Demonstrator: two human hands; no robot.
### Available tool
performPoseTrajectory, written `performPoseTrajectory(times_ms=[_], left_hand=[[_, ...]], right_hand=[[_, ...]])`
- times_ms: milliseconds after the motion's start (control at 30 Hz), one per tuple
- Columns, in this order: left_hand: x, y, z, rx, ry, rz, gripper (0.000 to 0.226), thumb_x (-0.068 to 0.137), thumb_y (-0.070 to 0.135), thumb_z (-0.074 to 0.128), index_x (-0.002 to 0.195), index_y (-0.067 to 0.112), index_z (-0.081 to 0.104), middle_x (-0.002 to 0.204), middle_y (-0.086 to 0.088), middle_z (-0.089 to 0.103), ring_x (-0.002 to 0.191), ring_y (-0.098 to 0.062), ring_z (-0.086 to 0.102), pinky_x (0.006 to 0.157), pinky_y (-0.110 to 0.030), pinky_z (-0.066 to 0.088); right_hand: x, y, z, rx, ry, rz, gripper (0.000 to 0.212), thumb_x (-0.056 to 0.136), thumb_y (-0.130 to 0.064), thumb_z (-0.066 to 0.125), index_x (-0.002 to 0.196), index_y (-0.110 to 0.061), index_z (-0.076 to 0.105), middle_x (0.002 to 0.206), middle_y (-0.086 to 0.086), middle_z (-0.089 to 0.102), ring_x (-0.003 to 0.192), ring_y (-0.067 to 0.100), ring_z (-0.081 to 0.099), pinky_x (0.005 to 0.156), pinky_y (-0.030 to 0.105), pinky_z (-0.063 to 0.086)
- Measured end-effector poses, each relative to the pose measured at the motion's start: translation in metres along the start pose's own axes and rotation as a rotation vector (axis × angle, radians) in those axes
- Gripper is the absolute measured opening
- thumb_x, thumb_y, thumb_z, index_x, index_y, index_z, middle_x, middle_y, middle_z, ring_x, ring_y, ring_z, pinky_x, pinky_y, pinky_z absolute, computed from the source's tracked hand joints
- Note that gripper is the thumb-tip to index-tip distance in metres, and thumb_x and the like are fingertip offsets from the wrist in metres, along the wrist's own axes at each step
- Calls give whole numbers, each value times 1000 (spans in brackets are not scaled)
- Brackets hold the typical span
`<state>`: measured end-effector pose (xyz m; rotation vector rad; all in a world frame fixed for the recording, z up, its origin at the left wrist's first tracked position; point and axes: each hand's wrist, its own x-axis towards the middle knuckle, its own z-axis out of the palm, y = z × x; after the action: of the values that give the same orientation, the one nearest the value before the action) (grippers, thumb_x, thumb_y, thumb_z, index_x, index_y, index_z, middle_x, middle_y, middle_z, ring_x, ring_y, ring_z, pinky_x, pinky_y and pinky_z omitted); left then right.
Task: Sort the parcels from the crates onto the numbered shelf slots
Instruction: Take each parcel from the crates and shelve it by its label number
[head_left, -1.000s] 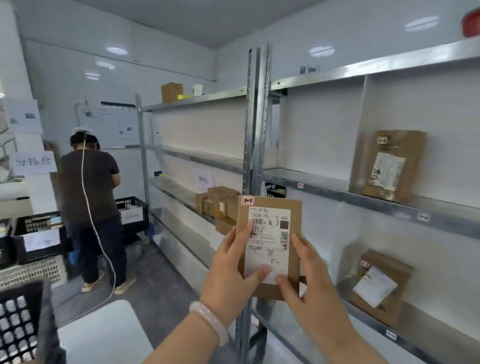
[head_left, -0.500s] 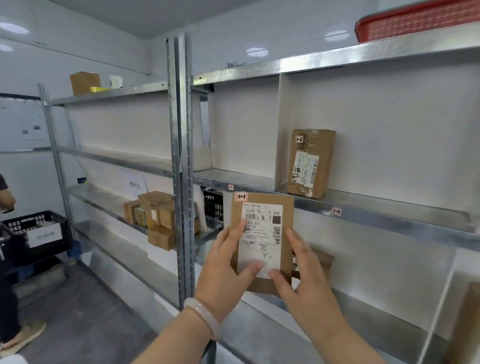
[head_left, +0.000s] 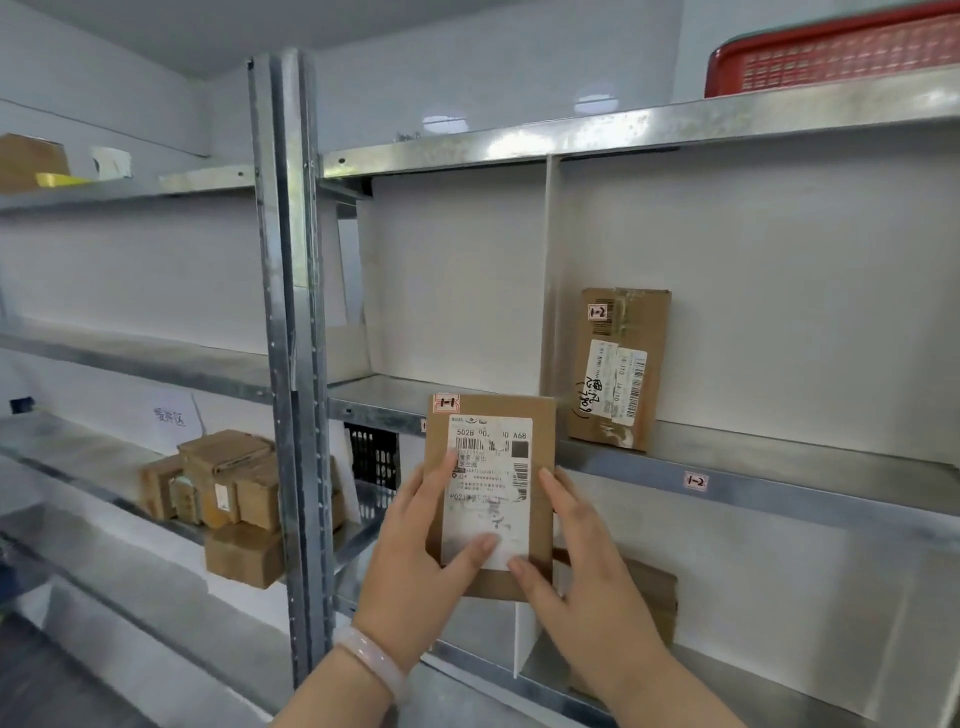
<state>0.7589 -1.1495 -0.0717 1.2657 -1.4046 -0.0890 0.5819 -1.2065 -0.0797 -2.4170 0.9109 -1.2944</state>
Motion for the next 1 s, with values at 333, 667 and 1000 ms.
performPoseTrajectory(times_ms=[333, 667, 1000], left_hand=[[94, -65, -57, -34, -1, 48, 85, 81, 28, 77, 137, 68, 26, 146, 22, 35, 132, 3, 35, 104, -28, 44], [167, -101, -68, 6, 113, 91, 86, 83, 24, 76, 136, 67, 24, 132, 39, 33, 120, 25, 31, 81, -1, 39], [210, -136, -63, 14, 174, 94, 86, 82, 21, 77, 137, 64, 26, 134, 38, 32, 116, 31, 29, 83, 9, 29]], right_hand=[[99, -17, 51, -79, -8, -99, 81, 89, -47, 59, 143, -61, 0, 151, -40, -2, 134, -19, 11, 104, 18, 30], [167, -2, 67, -171, -72, -237, 70, 93, -51, 49, 143, -61, 1, 149, -42, -3, 131, -21, 5, 106, 17, 23], [202, 28, 91, -297, -101, -310, 60, 93, -55, 42, 145, -53, 12, 157, -25, 3, 141, 2, 14, 110, 24, 22]])
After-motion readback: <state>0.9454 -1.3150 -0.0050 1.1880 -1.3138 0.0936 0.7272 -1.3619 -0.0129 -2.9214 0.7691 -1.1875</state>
